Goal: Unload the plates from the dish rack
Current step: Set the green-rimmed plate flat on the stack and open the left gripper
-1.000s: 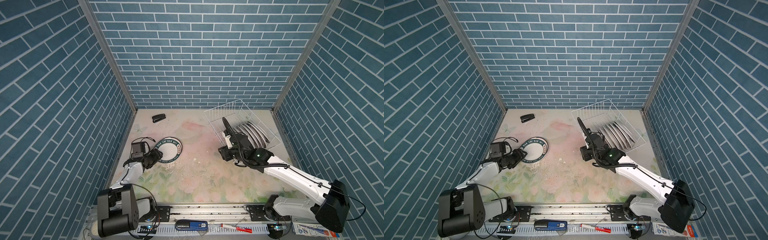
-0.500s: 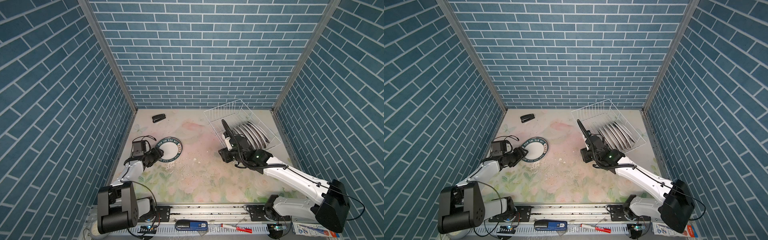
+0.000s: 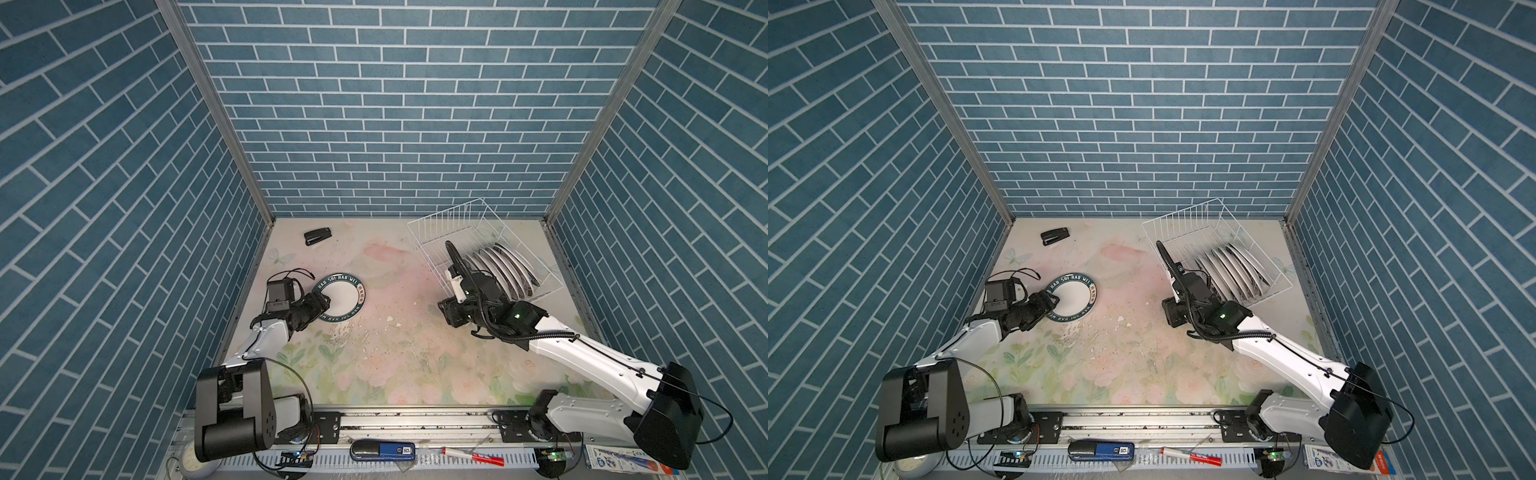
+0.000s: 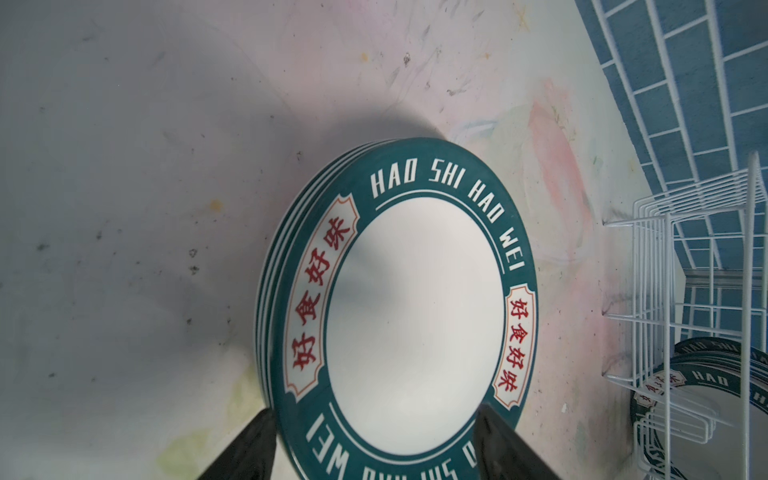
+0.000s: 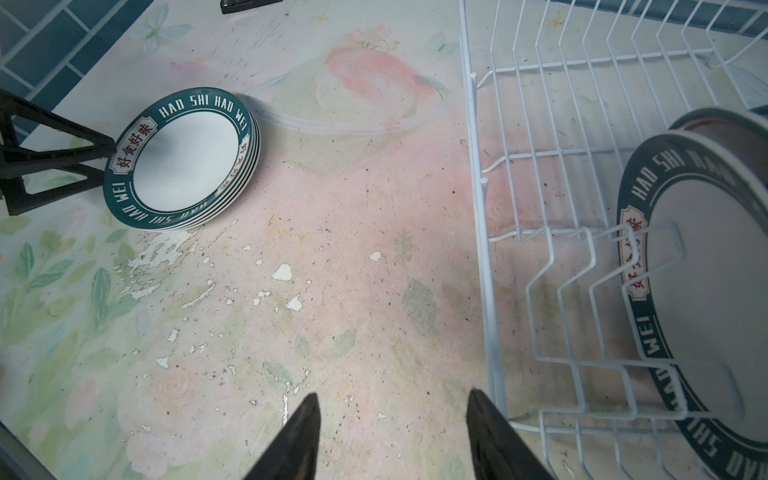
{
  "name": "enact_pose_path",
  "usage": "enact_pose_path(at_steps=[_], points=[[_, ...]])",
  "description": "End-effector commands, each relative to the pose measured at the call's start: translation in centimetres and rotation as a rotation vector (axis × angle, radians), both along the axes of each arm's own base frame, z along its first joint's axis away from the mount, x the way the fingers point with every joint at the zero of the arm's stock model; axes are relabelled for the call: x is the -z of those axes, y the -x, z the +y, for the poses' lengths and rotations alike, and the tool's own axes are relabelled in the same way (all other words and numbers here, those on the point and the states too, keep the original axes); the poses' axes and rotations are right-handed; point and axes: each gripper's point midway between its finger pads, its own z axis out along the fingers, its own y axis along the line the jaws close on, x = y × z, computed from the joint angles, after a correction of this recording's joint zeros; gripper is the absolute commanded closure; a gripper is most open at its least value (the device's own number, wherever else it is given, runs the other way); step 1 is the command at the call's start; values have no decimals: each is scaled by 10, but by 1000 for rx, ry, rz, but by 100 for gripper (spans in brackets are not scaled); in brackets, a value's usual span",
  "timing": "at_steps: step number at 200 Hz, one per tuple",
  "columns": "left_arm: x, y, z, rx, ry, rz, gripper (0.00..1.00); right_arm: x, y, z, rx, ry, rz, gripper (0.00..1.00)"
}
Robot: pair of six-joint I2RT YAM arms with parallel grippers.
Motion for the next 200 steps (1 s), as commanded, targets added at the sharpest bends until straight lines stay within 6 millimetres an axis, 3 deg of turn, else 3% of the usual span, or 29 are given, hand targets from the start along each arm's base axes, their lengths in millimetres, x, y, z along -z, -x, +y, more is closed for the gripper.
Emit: enact_pose_path(at_steps=[1,35,51,89,130,165,200], points=[[-9,-8,-4,28,-3,-43,23,5,4,-3,-19,12,-3,43],[-16,-1,-6,38,-6,-65,19,0,3,-3,-23,19,-12,43],[-25,3,-7,40,-9,-88,10,-8,0,-7,-14,37,-32,42],[-50,14,-6,26,-26,-142,1,-42,-7,-19,20,72,-120,43],[-72,26,-10,25,-11,-200,1,-75,-19,-49,130,162,-233,43],[-74,34,-13,18,-32,-236,1,-76,-29,-74,233,283,-280,43],[-75,37,-38,117,-38,-219,1,-64,-38,-75,256,354,-253,43]])
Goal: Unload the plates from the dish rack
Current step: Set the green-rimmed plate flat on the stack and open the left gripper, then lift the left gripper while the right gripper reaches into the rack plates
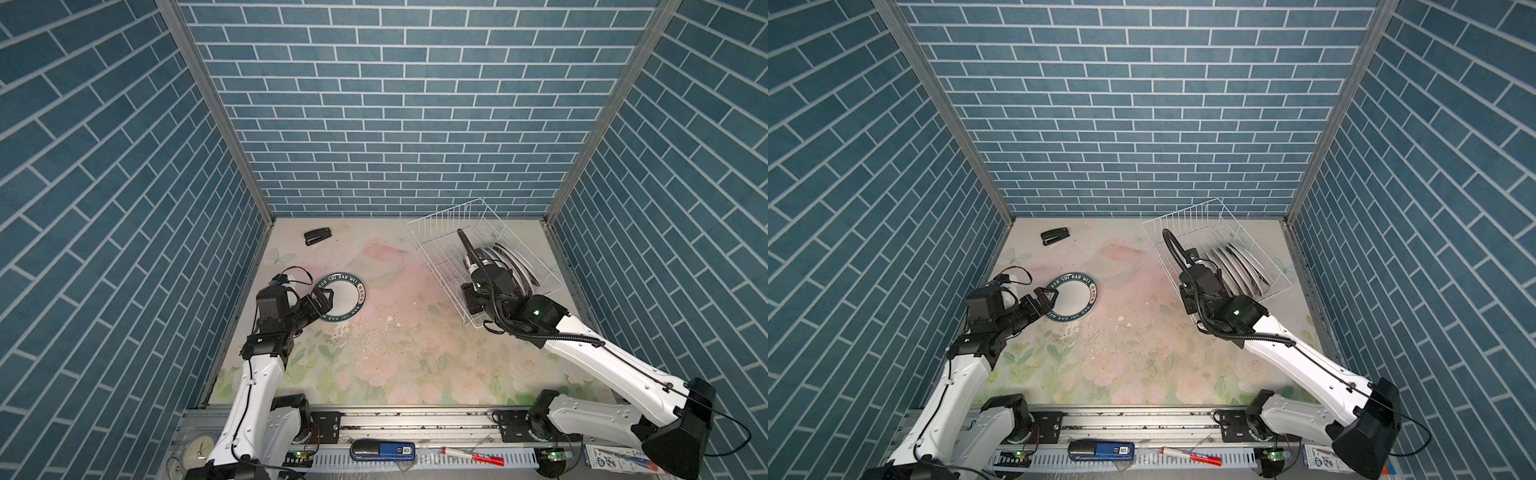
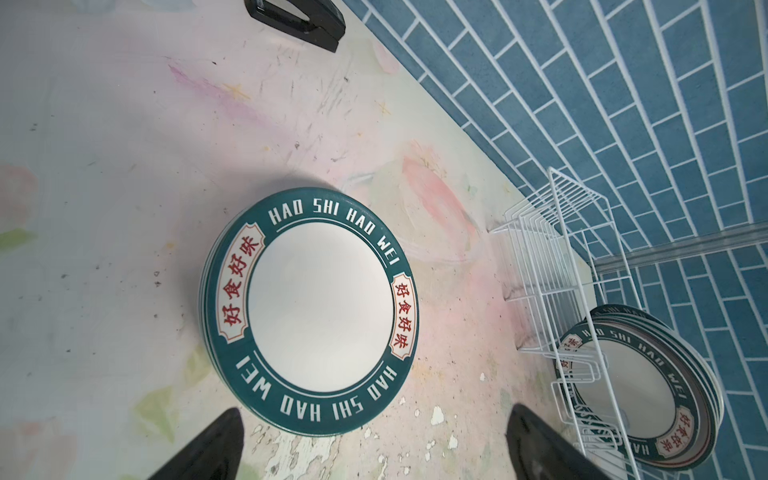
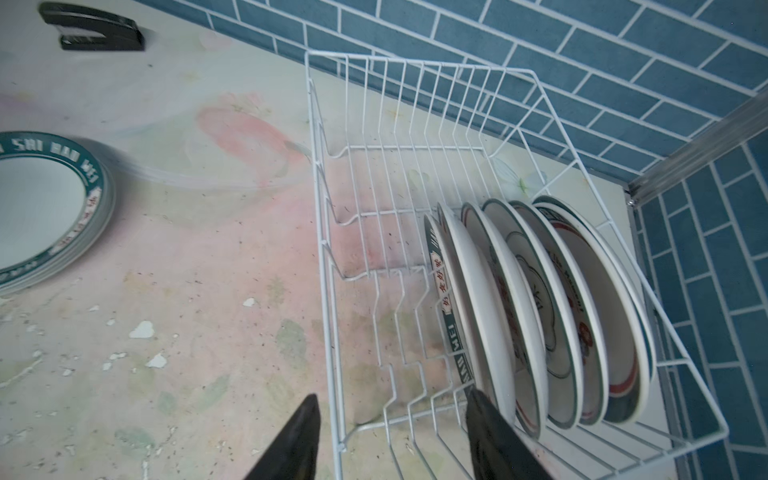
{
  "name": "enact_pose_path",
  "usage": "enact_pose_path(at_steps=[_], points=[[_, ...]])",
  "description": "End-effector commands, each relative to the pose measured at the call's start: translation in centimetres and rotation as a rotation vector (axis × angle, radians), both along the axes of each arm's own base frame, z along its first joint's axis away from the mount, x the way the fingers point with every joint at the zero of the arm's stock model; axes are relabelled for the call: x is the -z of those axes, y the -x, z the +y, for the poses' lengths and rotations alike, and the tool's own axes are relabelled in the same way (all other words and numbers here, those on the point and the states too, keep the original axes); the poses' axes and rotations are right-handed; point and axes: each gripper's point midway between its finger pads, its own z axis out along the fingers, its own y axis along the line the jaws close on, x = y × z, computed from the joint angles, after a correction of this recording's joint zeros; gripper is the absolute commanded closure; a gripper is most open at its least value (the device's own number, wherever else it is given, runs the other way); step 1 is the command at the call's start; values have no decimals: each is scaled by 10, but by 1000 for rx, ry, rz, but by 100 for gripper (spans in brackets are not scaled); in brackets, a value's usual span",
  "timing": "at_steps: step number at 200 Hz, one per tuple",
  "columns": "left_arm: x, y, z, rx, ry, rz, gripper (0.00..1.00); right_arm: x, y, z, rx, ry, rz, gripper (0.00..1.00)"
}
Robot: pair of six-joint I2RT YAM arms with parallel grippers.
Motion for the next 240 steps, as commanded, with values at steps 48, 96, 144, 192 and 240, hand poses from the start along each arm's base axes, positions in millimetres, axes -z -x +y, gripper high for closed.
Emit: enact_pose_path(at_steps=[48,96,144,192,240], points=[[3,11,-41,123,-78,38,1,7,-24,-6,68,119,36,43],[5,15,-55,169,-100,47,1,21,-34,-8,75,112,82,43],[8,16,-63,188,-109,53,1,26,-39,-12,92,122,86,43],[10,17,-66,196,-114,56,1,34,-44,-15,103,134,98,43],[10,16,-68,203,-116,51,1,41,-49,-20,124,158,102,43]])
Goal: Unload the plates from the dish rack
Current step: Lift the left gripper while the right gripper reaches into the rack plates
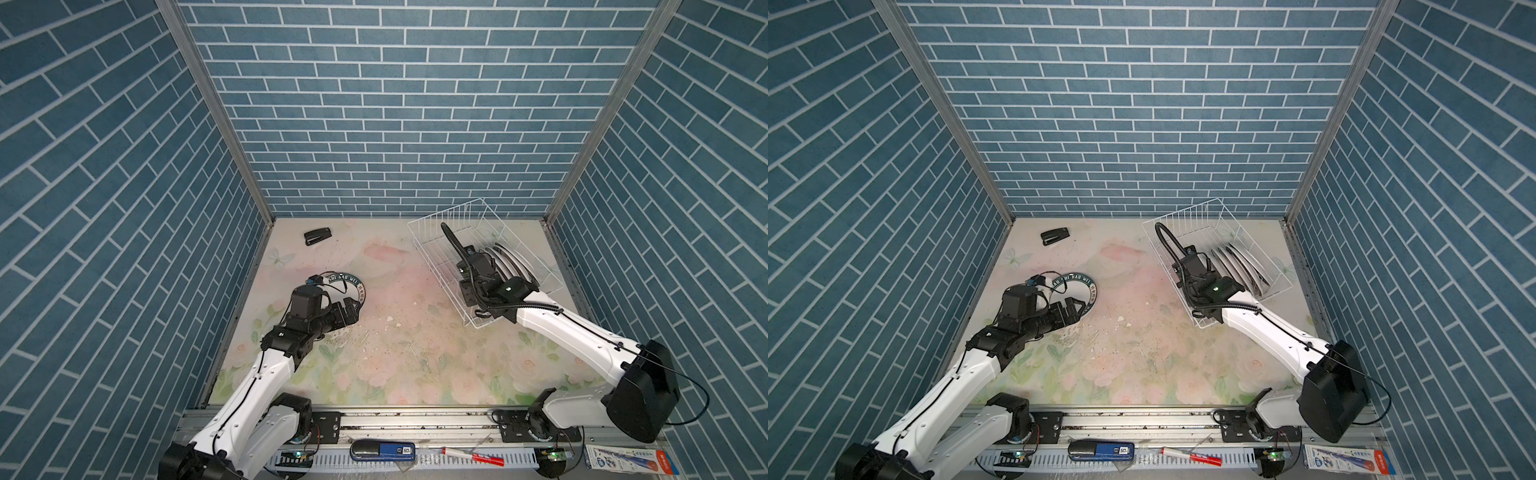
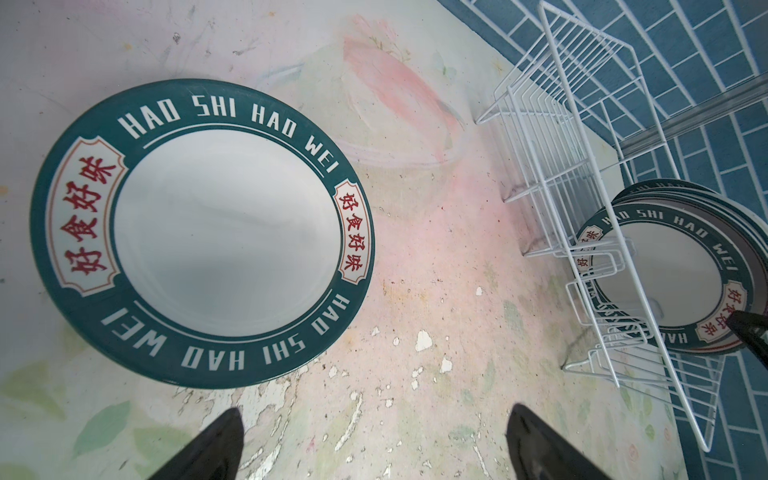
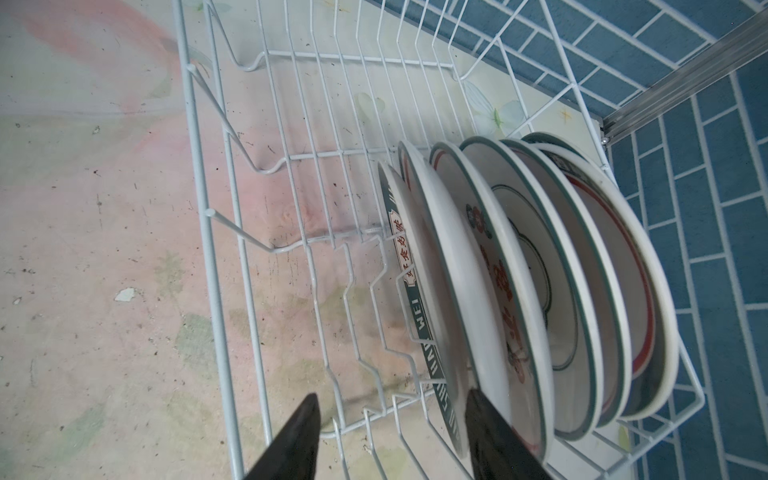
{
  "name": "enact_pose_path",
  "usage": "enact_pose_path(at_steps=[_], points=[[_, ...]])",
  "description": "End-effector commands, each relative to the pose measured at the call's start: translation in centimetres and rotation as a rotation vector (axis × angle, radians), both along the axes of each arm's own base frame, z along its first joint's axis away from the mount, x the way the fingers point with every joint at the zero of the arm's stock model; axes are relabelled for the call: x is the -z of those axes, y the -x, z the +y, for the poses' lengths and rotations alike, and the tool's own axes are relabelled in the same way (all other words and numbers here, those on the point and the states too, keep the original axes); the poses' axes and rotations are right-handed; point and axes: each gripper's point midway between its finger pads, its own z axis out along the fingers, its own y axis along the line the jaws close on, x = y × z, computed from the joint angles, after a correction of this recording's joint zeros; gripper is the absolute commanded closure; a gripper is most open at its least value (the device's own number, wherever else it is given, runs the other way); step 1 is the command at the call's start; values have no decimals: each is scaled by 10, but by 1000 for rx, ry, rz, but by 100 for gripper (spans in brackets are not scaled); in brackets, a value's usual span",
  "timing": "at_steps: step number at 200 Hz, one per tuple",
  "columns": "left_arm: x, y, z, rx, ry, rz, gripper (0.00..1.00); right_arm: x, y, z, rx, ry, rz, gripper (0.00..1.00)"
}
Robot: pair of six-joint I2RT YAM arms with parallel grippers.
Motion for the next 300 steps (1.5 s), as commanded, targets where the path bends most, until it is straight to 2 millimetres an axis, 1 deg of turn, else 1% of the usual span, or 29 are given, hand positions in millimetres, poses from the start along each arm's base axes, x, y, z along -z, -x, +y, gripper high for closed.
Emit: enact_pose_path(at_steps=[1,50,82,121,182,217,242,263,300], points=[[-6,-2,-2,2,-3,-13,1,-9,-9,0,-6,20,-25,43],[-4,-2,-2,5,-4,-12,1,-1,-15,-3,11,53,-18,43],[-7,-2,0,-11,-7,-25,1,3,-19,-6,22,75,-34,46],[-6,-1,2,-25,-6,-21,1,9,-25,-12,48,123,-48,47],[-3,-2,1,-21,-3,-8,1,26,-32,-14,64,187,-29,49],[-2,-2,2,-27,-6,-11,1,33,-36,-16,73,209,-22,58],[0,-2,3,-32,-13,-9,1,37,-38,-16,74,220,-19,68],[0,-2,1,-12,-14,-5,1,40,-38,-15,70,222,-13,76],[3,-4,1,-17,-21,1,1,45,-37,-15,64,234,0,83]])
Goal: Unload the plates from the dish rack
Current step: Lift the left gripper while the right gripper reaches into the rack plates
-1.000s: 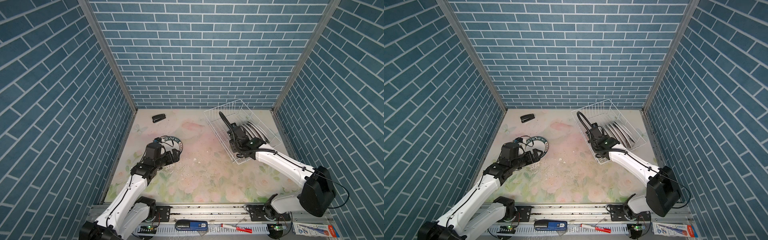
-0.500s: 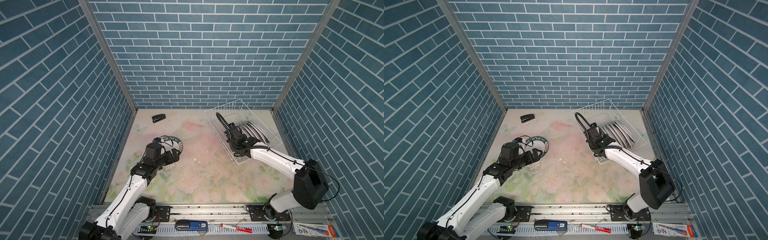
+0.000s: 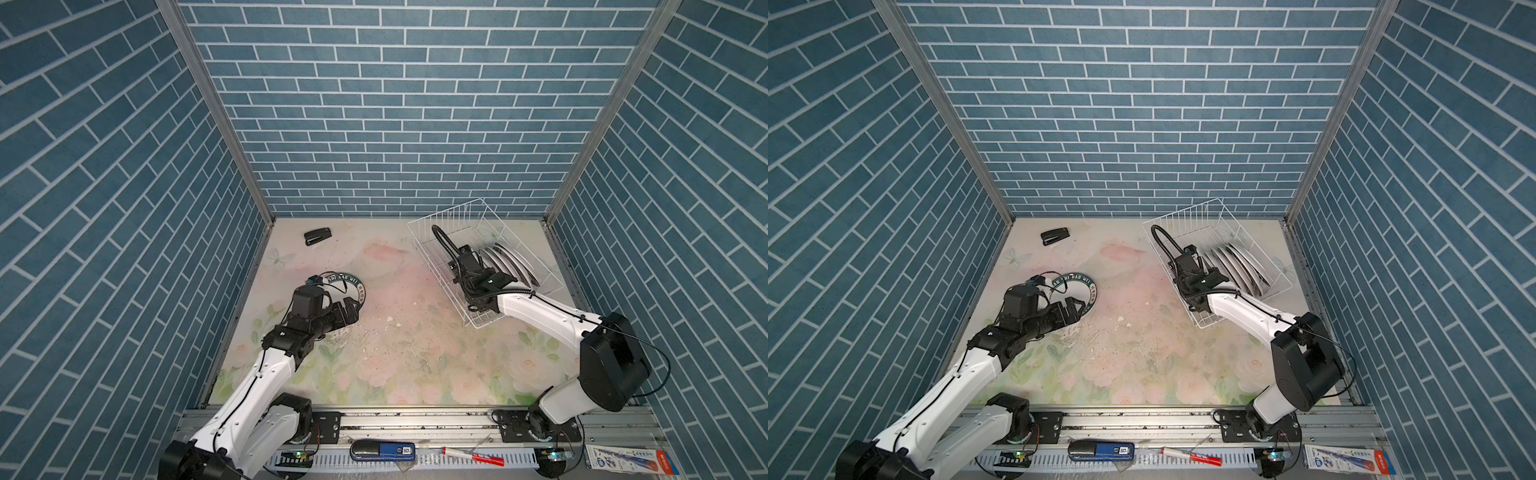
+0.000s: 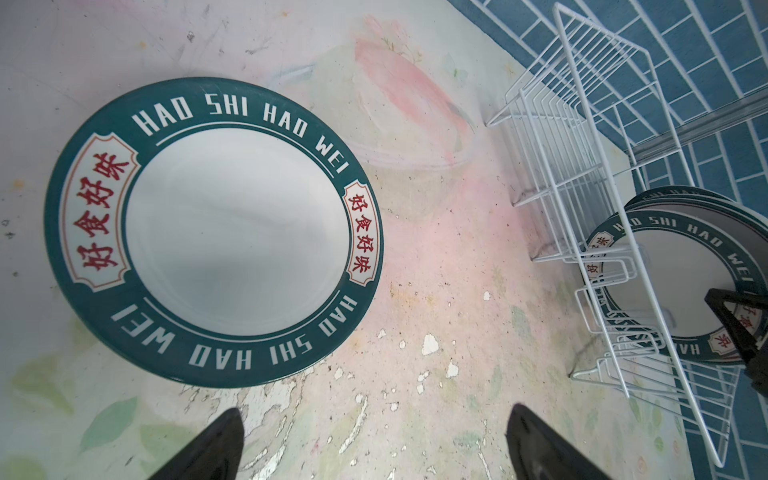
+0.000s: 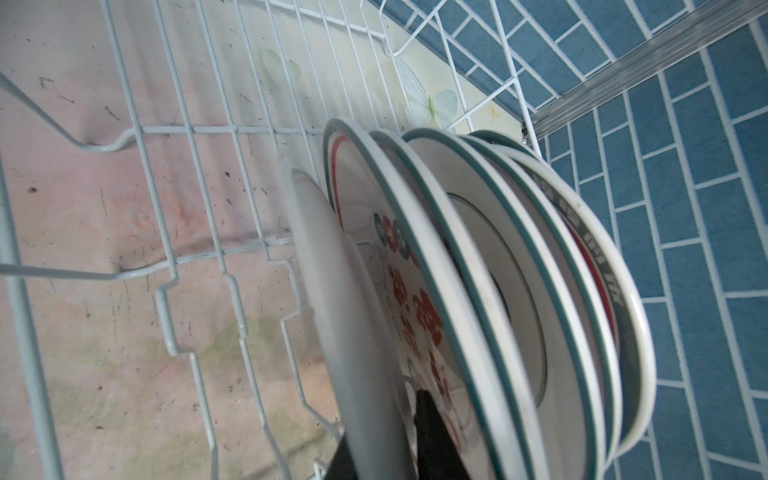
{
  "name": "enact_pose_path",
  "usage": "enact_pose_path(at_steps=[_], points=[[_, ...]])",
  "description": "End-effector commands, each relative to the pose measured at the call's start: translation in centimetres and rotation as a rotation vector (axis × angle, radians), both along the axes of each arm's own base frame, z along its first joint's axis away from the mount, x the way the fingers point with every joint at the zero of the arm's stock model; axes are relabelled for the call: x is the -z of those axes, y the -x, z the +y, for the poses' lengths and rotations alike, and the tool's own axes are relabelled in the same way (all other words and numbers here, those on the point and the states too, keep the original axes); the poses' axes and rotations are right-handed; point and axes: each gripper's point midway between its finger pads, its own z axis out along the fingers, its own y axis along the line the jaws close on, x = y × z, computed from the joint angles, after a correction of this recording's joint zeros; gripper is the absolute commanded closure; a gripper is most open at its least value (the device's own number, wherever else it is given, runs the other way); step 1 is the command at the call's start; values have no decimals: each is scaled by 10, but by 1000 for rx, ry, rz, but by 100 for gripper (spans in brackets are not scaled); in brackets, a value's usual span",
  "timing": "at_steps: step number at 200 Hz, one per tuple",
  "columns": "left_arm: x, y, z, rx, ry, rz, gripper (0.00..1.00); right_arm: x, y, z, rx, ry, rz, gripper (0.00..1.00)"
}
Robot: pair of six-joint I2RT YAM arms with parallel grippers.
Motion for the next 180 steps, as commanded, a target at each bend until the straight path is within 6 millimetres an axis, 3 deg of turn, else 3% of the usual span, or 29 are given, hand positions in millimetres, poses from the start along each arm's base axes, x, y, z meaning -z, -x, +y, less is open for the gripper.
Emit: enact_pose_path(at_steps=[1,35,99,180], points=[[-2,-3,-1,9,-8,-16,1,14,0,10,-27,-17,41,83],[-2,-4,-2,6,-5,-19,1,14,3,8,-29,-14,41,93],[-1,-6,-2,1,-2,-18,1,9,5,7,-34,-27,28,100],[12,-13,-8,13,1,15,1,-28,6,12,-57,-52,-61,100]])
